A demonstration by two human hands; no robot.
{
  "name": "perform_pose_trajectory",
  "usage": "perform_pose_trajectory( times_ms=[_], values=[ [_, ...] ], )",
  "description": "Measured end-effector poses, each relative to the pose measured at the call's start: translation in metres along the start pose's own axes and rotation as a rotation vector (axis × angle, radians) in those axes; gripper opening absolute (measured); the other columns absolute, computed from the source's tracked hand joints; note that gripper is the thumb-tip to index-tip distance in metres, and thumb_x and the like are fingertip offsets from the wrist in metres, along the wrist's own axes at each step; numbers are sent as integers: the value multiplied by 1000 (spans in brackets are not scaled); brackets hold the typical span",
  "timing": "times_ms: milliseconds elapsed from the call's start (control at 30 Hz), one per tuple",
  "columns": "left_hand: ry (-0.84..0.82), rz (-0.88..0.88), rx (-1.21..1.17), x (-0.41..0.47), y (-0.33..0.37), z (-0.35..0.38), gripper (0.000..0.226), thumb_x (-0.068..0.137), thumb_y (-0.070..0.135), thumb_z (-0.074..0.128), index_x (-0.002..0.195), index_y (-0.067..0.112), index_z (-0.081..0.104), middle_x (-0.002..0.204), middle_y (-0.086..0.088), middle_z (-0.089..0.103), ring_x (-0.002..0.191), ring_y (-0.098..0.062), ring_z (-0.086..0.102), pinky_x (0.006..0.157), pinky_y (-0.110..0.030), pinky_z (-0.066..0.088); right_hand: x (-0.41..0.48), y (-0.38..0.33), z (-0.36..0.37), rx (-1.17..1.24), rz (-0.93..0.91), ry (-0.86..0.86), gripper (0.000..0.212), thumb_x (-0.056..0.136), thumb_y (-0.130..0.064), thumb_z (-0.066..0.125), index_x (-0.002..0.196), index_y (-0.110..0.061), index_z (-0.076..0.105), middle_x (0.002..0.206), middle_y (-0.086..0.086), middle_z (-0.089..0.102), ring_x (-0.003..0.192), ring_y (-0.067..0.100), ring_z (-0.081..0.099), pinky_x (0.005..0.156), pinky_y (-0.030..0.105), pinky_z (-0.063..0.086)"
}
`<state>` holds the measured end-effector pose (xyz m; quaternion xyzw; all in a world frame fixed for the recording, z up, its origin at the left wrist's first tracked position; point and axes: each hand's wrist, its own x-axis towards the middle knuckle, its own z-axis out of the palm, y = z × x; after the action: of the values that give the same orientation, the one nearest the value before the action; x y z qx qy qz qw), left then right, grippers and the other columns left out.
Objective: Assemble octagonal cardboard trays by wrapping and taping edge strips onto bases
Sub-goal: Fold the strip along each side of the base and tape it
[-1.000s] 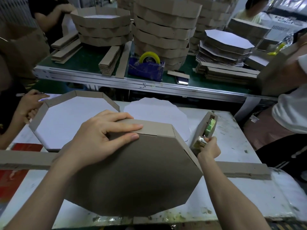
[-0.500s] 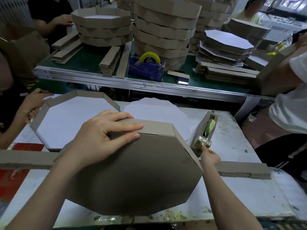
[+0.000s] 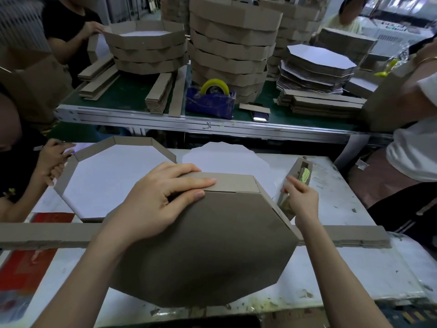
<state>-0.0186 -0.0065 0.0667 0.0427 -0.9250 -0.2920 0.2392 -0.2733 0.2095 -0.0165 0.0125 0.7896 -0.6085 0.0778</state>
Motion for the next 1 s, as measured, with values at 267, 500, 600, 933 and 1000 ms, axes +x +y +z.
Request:
perform_pose_trajectory(
  times_ms=[267,500,600,933,1000],
  values=[
    [53,-16,13,-16,13,0,46,87,59,50,132,55,40,114,50,36,109,12,40,88,-23,43,-92,-118,-3,59,-185,-372,77,92,-10,67,156,-15,25,79,5,75,41,3,38,39,16,34],
    [48,-40,31,-31,25,-3,62,88,60,50,144,50,26,113,29,47,109,0,45,88,-28,44,-166,-139,7,58,-351,-465,50,96,-13,61,143,-26,49,79,5,77,40,5,34,39,14,32],
    [44,-53,26,-37,29,-5,64,87,61,51,144,54,22,118,21,55,110,-6,49,91,-32,47,-186,-132,10,14,-375,-469,47,96,-14,61,141,-24,51,77,2,77,39,4,37,41,12,34],
    [45,-65,38,-49,35,-10,66,84,54,49,147,46,29,118,15,60,109,-9,48,86,-28,40,-217,-100,4,4,-244,-463,54,95,-17,65,146,-15,47,77,3,77,45,4,35,46,12,35],
    [58,-41,52,-51,38,-9,63,86,51,50,146,44,34,118,19,59,107,-8,47,83,-26,37,-220,-94,4,50,-226,-474,55,95,-16,66,146,-17,46,78,5,77,45,5,35,47,13,36]
  ],
)
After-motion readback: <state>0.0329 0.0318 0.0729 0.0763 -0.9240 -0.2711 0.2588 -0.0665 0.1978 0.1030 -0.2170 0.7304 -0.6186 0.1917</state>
